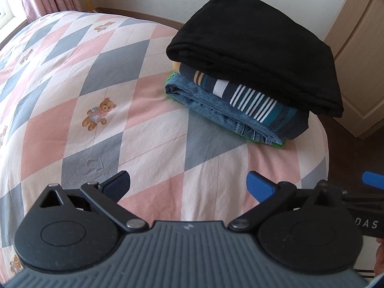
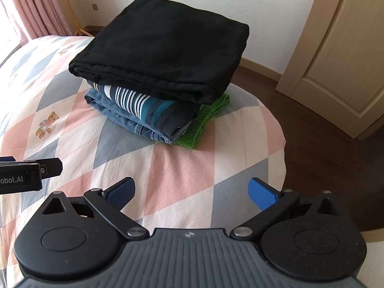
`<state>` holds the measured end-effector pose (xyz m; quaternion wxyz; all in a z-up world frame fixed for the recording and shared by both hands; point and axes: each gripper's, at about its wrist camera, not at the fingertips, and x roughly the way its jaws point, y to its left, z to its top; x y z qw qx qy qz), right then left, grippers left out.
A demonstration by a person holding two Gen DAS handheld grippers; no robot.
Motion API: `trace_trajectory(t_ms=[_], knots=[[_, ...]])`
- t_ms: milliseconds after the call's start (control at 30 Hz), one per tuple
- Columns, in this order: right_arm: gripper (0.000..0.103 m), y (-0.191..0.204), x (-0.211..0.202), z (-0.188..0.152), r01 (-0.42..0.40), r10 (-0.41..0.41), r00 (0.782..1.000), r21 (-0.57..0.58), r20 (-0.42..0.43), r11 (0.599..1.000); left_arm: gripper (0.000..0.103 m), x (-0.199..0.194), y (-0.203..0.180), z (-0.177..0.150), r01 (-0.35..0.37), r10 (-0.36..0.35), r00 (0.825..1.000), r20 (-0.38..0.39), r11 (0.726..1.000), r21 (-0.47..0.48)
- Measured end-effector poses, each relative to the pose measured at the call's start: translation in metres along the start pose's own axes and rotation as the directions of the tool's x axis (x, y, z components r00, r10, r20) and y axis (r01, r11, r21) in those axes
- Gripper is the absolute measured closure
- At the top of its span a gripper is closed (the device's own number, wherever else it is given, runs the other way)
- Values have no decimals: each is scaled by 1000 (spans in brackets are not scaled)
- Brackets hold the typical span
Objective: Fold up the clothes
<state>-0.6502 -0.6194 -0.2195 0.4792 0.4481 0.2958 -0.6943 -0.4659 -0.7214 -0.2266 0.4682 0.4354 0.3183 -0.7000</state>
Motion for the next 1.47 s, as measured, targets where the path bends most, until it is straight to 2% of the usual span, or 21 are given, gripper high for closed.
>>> trace_trajectory(t_ms=[1167, 1467], knots=[[0, 13, 26, 13, -1, 1, 1000, -9, -12, 1000, 1, 18, 7, 13, -38, 38, 999, 2, 999, 5], [0, 11, 23, 14, -1, 1, 1000, -4, -3, 1000, 1, 10, 0, 15, -46, 45, 998, 50, 998, 34]])
